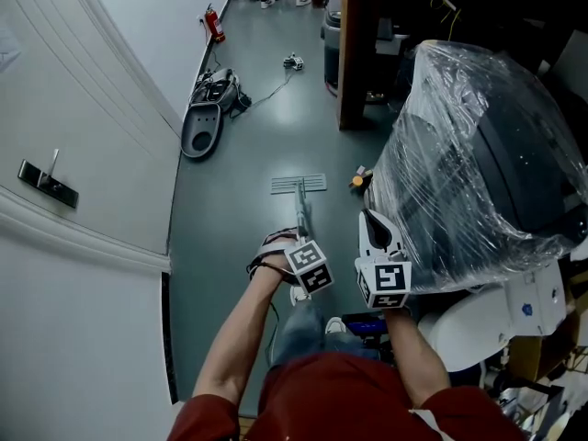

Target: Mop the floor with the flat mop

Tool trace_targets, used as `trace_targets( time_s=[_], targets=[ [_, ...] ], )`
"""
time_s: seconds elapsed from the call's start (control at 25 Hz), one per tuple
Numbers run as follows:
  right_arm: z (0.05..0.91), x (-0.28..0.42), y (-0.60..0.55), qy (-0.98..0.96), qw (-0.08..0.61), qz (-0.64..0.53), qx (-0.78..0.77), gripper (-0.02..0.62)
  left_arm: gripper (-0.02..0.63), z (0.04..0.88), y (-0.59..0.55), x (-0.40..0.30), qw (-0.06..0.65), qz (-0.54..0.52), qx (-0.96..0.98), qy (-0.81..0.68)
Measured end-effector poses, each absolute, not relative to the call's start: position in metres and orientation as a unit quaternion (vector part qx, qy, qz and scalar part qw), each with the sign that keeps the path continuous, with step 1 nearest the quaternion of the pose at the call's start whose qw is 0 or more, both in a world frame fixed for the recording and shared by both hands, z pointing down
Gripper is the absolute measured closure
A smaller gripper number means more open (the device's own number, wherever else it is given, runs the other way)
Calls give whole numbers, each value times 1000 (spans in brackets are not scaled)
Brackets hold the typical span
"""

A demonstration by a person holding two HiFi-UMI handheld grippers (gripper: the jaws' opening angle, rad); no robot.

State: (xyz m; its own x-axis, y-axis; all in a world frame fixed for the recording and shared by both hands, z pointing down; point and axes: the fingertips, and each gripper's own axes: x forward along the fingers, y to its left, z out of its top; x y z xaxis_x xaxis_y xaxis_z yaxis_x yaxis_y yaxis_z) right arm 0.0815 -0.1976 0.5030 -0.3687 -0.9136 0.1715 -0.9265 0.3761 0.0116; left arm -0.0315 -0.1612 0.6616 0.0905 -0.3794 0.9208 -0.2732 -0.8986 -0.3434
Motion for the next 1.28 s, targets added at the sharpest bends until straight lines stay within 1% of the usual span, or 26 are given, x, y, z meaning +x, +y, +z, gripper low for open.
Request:
trace_targets(
  time_s=[0.68, 0.96, 1.28],
  targets=[
    [508, 112, -77, -831, 71, 53, 549, 577, 471, 655, -36, -3, 29, -637, -736, 228],
    [502, 95, -35, -830, 69, 46, 552, 577, 471, 652, 7, -15, 31, -635, -739, 224],
    [509, 64, 35, -827, 92, 51, 553, 577, 470, 654, 74, -39, 39, -627, -747, 216]
  ],
)
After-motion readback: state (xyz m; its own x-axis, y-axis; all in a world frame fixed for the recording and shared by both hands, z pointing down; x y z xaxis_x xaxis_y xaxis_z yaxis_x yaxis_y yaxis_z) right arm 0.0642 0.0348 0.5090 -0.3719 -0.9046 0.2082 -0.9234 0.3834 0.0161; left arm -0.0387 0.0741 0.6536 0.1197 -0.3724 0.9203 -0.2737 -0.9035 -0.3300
